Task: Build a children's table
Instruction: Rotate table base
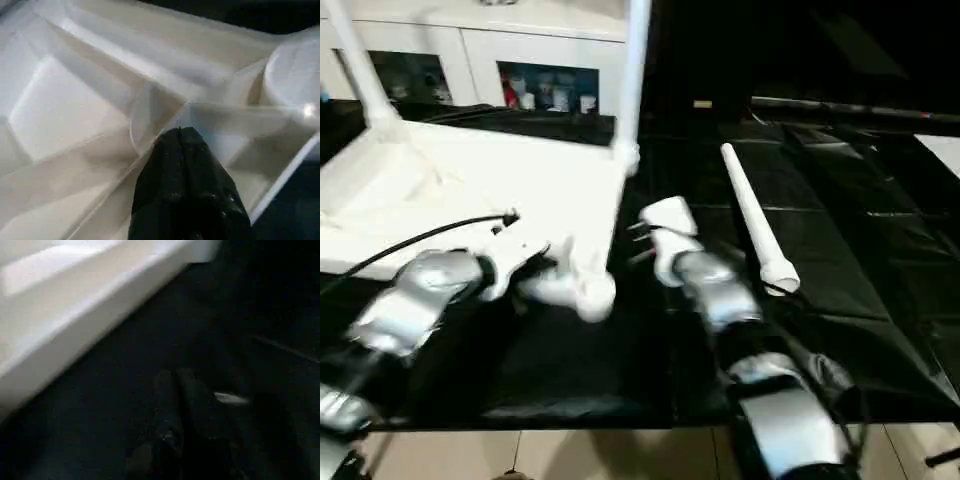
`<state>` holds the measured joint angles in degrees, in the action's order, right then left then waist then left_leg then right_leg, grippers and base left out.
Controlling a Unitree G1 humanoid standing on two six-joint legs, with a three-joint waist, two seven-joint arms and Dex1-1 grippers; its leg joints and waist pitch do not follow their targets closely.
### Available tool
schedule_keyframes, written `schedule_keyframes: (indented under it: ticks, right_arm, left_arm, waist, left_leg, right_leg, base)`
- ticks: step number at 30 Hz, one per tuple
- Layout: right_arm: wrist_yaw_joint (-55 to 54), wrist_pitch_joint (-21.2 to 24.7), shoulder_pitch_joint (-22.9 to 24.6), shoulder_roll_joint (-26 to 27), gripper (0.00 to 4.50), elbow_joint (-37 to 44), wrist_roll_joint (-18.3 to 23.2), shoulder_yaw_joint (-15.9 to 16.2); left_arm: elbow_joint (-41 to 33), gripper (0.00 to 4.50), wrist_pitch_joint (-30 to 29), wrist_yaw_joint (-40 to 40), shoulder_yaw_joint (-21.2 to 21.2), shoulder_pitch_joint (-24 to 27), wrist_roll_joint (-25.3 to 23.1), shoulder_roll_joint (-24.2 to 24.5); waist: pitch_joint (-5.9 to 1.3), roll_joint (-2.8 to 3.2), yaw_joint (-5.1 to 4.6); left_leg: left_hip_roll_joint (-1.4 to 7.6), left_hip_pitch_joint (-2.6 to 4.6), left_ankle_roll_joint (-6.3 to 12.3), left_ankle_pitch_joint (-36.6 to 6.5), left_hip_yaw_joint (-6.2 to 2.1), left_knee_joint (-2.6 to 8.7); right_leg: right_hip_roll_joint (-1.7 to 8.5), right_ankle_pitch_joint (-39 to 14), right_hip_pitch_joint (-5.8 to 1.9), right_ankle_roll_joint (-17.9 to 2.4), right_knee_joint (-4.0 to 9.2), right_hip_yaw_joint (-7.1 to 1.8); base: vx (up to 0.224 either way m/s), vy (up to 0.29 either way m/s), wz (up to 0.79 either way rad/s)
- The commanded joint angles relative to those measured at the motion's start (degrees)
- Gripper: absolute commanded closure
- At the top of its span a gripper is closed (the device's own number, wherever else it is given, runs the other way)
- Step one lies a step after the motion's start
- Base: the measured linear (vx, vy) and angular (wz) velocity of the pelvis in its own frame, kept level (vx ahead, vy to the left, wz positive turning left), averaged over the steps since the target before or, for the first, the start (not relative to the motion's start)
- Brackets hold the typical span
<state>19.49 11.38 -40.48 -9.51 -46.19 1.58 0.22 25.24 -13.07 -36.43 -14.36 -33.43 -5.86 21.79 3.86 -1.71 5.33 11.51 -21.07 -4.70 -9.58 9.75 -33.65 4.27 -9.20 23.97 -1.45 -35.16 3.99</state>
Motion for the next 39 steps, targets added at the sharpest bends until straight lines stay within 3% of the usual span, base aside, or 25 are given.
schedule_keyframes:
  ticks: [1, 4, 6, 8, 13, 16, 18, 21, 23, 26, 32, 34, 39]
  right_arm:
    - [-1.44, 2.47, 0.52, -1.05, 4.43, 3.14, 0.32, -1.35]
    - [-3.24, 7.5, 1.37, -3.49, 4.43, 7.05, -0.68, -2.04]
    - [-2.12, 9.35, 1.49, -4.37, 4.48, 8.39, 0.72, -3.17]
    - [-3.37, 10.47, 0.23, -5.46, 4.18, 7.34, 1.97, -5.34]
    - [-5.7, 11.16, -5.92, -9.1, 3.86, -1.55, 1.22, -6.62]
    - [-6.52, 11.53, -10.31, -11.0, 3.66, -6.84, 1.07, -7.02]
    - [-7.56, 10.87, -13.41, -12.19, 3.31, -10.98, 0.65, -7.42]
    - [-8.25, 10.83, -16.78, -13.43, 3.23, -16.14, -0.77, -7.13]
    - [-9.31, 10.71, -18.96, -14.24, 2.96, -19.73, -1.4, -7.06]
    - [-10.28, 10.55, -20.49, -15.0, 2.8, -21.98, -1.16, -7.58]
    - [-10.57, 10.94, -24.21, -17.35, 2.41, -26.75, -2.34, -6.93]
    - [-9.82, 11.53, -25.2, -18.03, 2.1, -28.22, -2.78, -6.9]
    - [-7.45, 13.13, -26.12, -18.74, 1.68, -29.96, -1.92, -7.76]
  left_arm:
    - [-4.42, 4.5, 0.46, 1.82, 3.89, 0.04, 3.99, -2.1]
    - [-8.99, 4.5, -1.33, 3.92, 9.06, 1.15, 9.14, -4.68]
    - [-10.25, 4.29, -2.08, 4.98, 10.5, 1.57, 10.17, -4.73]
    - [-11.75, 4.08, -4.33, 4.67, 12.02, 2.13, 11.95, -4.67]
    - [-14.73, 3.72, -5.63, 1.39, 11.06, 3.89, 11.47, -2.77]
    - [-17.85, 3.59, -6.87, -1.18, 10.14, 4.99, 12.35, -0.96]
    - [-19.8, 3.21, -8.0, -2.14, 9.66, 5.49, 12.6, 0.34]
    - [-23.55, 3.14, -10.33, -3.94, 9.65, 6.34, 13.78, 1.96]
    - [-26.39, 2.86, -12.44, -5.32, 9.71, 7.12, 14.52, 3.2]
    - [-28.59, 2.75, -14.09, -6.01, 9.66, 7.83, 14.86, 4.06]
    - [-35.08, 2.32, -19.5, -8.76, 9.82, 9.4, 17.69, 7.79]
    - [-37.2, 1.98, -21.22, -9.77, 9.84, 9.8, 18.78, 8.56]
    - [-40.72, 1.56, -23.98, -10.77, 9.44, 10.59, 20.7, 9.35]
  waist:
    - [-4.97, 1.35, 0.43]
    - [-4.76, 1.2, 0.26]
    - [-4.69, 1.06, 0.23]
    - [-4.48, 1.27, 0.03]
    - [-4.52, 1.39, -0.08]
    - [-4.64, 1.6, -0.07]
    - [-4.52, 1.58, -0.01]
    - [-4.61, 1.7, 0.02]
    - [-4.54, 2.23, 0.11]
    - [-4.32, 2.14, 0.21]
    - [-4.06, 2.65, 0.34]
    - [-4.11, 3.0, 0.31]
    - [-4.1, 3.06, 0.32]
  left_leg:
    - [0.86, 0.46, -1.98, -12.23, -0.27, 3.59]
    - [0.83, 0.25, -1.28, -11.63, -0.1, 3.47]
    - [0.72, 0.31, -0.8, -12.29, -0.05, 3.45]
    - [0.67, 0.55, -0.71, -14.06, 0.03, 3.51]
    - [0.68, 0.63, -1.2, -14.54, 0.0, 3.4]
    - [0.8, 0.72, -1.38, -14.66, -0.06, 3.34]
    - [0.67, 0.56, -1.3, -14.68, 0.03, 3.28]
    - [0.71, 0.48, -1.28, -14.16, 0.02, 3.18]
    - [0.74, 0.58, -1.76, -15.15, -0.05, 3.18]
    - [0.59, 0.5, -1.7, -16.48, -0.01, 3.13]
    - [0.5, 0.31, -1.55, -16.99, 0.01, 2.88]
    - [0.54, 0.26, -1.57, -16.76, 0.01, 2.82]
    - [0.51, -0.01, -1.09, -16.34, 0.07, 2.7]
  right_leg:
    - [3.33, -7.3, -3.89, -11.27, 3.36, -2.48]
    - [3.15, -7.19, -4.1, -12.06, 3.38, -2.42]
    - [3.06, -9.22, -3.96, -11.27, 3.64, -2.32]
    - [3.06, -14.57, -3.67, -9.5, 4.29, -2.28]
    - [2.87, -15.5, -3.28, -9.16, 4.26, -2.17]
    - [2.95, -13.66, -3.21, -10.47, 3.91, -2.1]
    - [2.86, -12.81, -3.27, -10.79, 3.85, -2.11]
    - [2.9, -11.26, -3.34, -11.5, 3.51, -2.09]
    - [2.93, -11.56, -3.26, -12.05, 3.45, -2.03]
    - [2.83, -13.31, -3.3, -11.68, 3.69, -1.96]
    - [2.75, -14.68, -3.19, -11.84, 3.57, -1.88]
    - [2.7, -14.51, -3.17, -11.95, 3.47, -1.87]
    - [2.65, -14.55, -3.29, -12.14, 3.5, -1.79]
  base:
    - [0.0, 0.0, 0.0]
    - [0.0, 0.0, 0.0]
    - [0.0, 0.0, 0.0]
    - [0.0, 0.0, 0.0]
    - [0.0, 0.0, 0.0]
    - [0.0, 0.0, 0.0]
    - [0.0, 0.0, 0.0]
    - [0.0, 0.0, 0.0]
    - [0.0, 0.0, 0.0]
    - [0.0, 0.0, 0.0]
    - [0.0, 0.0, 0.0]
    - [0.0, 0.0, 0.0]
    - [0.0, 0.0, 0.0]
